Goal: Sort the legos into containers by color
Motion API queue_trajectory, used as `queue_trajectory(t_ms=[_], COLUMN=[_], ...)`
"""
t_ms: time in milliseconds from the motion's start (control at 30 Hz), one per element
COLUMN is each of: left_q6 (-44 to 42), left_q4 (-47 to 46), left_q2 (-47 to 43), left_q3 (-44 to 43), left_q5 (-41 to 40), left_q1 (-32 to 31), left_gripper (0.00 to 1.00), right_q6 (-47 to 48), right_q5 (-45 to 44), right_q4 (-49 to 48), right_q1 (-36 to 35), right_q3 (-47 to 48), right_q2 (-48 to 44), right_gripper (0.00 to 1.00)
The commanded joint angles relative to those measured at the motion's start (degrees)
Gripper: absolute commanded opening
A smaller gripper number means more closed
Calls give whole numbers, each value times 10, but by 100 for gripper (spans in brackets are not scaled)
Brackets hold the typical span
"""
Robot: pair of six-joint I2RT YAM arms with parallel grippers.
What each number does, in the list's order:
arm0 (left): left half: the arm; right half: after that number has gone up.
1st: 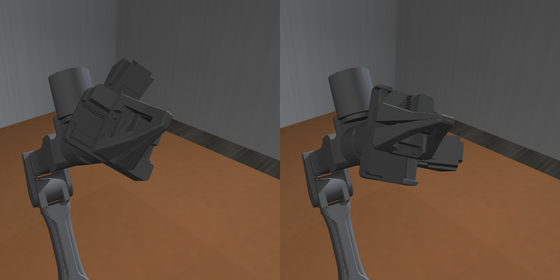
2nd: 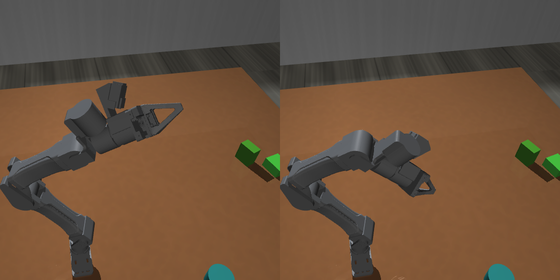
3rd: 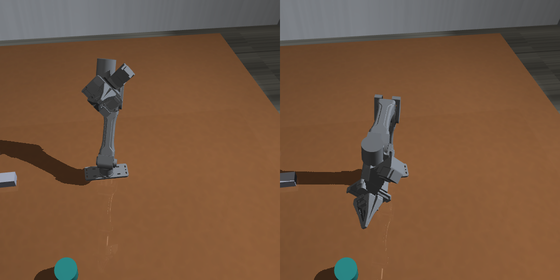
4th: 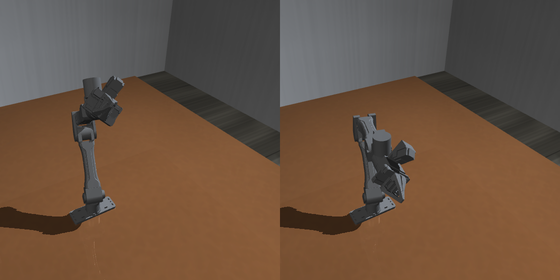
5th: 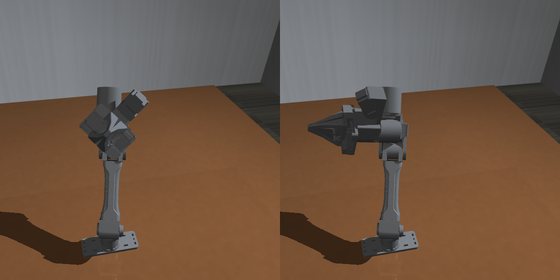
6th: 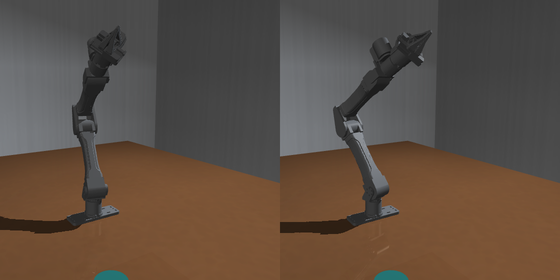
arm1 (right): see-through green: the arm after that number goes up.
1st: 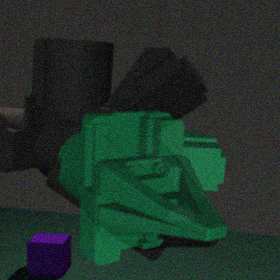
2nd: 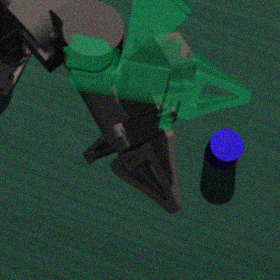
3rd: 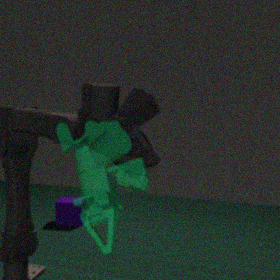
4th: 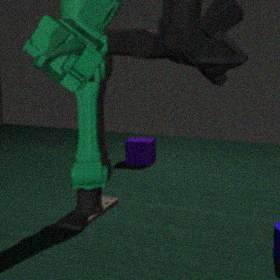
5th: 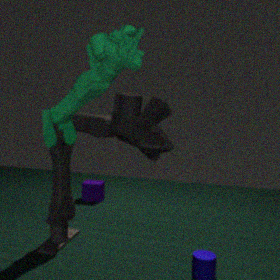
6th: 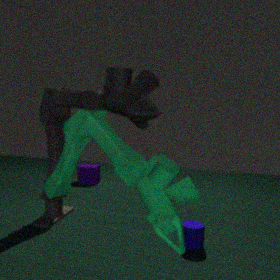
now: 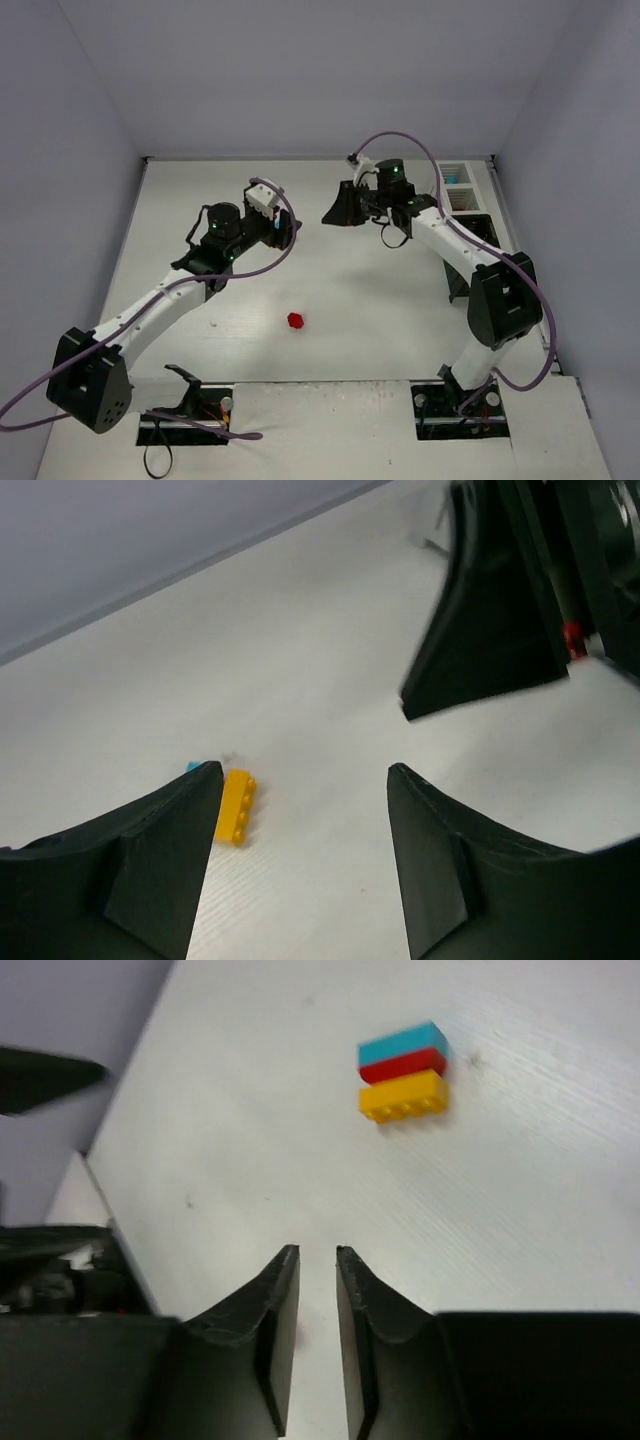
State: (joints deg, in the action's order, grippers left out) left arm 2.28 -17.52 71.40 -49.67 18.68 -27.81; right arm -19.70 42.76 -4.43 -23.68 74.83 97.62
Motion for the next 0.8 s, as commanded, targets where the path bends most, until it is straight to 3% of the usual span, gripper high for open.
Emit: queue_trajectory(t_ms=[0,133,167,233,467,767], left_q6=[79,151,166,198,251,234], left_q4=[59,192,221,293,440,476], left_q2=[-56,-103,-109,-127,-160,-186], left_q3=[-23,-51,-55,-71,-98,-126], left_q5=[-120,-195,-206,-234,-299,-319], left_q1=[11,35,41,53,79,83], left_gripper=[60,68,71,78,81,81], right_q6=[110,165,180,192,204,198], right_q5=[-88,-148,-159,-172,-229,-280], right_q4=[42,63,65,67,71,66], right_q1=[-33,-87,-113,-138,-261,-405], right_q3=[-40,-85,-89,-106,-145,-160], right_q2=[-37,-46,-48,-53,-52,-22], right_gripper=[22,45,54,60,70,73])
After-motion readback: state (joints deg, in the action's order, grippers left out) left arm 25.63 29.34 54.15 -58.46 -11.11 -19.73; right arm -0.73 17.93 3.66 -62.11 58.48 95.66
